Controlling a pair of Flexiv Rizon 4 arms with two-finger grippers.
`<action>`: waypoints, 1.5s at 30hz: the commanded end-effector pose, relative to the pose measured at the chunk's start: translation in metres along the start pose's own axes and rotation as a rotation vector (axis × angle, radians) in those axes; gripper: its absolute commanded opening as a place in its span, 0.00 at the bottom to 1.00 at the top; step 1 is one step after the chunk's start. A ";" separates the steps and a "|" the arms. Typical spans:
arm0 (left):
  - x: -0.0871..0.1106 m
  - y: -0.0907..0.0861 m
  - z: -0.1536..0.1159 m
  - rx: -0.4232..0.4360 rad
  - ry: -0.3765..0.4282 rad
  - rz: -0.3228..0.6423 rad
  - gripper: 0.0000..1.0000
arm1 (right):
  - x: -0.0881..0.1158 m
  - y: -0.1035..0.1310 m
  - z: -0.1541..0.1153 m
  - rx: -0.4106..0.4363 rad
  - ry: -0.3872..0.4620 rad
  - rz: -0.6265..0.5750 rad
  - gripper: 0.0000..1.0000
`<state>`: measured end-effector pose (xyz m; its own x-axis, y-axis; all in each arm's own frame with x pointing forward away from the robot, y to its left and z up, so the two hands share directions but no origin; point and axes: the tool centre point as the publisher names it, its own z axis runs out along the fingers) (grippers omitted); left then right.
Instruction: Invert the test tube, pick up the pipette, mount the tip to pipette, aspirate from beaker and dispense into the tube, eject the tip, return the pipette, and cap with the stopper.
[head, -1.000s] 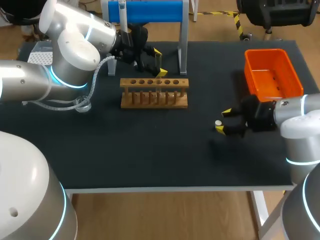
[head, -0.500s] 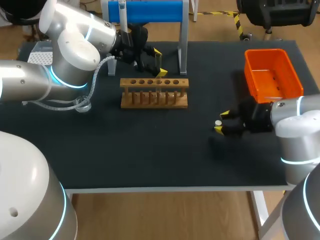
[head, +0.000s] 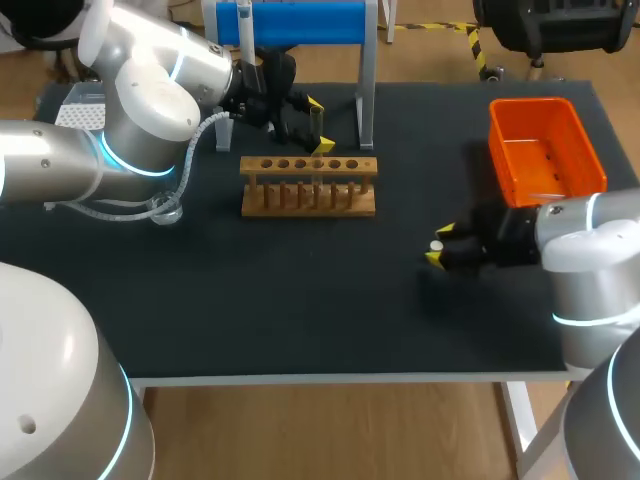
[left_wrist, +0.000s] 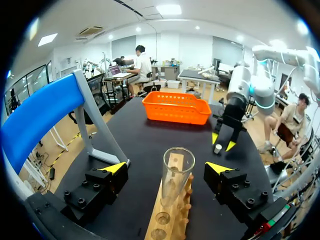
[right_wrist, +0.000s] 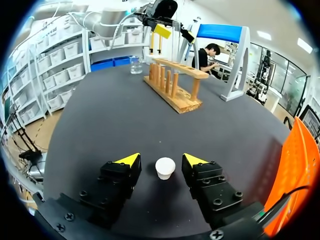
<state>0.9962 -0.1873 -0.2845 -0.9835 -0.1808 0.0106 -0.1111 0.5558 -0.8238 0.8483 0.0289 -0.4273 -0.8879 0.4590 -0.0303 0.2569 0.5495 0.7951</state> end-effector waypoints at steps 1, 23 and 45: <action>-0.001 0.000 0.000 -0.002 0.001 0.000 1.00 | 0.000 0.000 0.004 0.004 -0.007 -0.004 0.56; -0.001 0.000 0.000 -0.002 0.001 0.000 1.00 | -0.003 -0.003 0.007 0.018 -0.026 0.010 0.45; -0.001 0.000 0.000 -0.002 0.001 0.000 1.00 | -0.007 0.025 -0.018 -0.017 -0.014 0.012 0.00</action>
<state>0.9962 -0.1873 -0.2845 -0.9835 -0.1808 0.0106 -0.1111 0.5559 -0.8238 0.8585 0.0362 -0.4140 -0.8726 0.4868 -0.0397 0.2609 0.5332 0.8047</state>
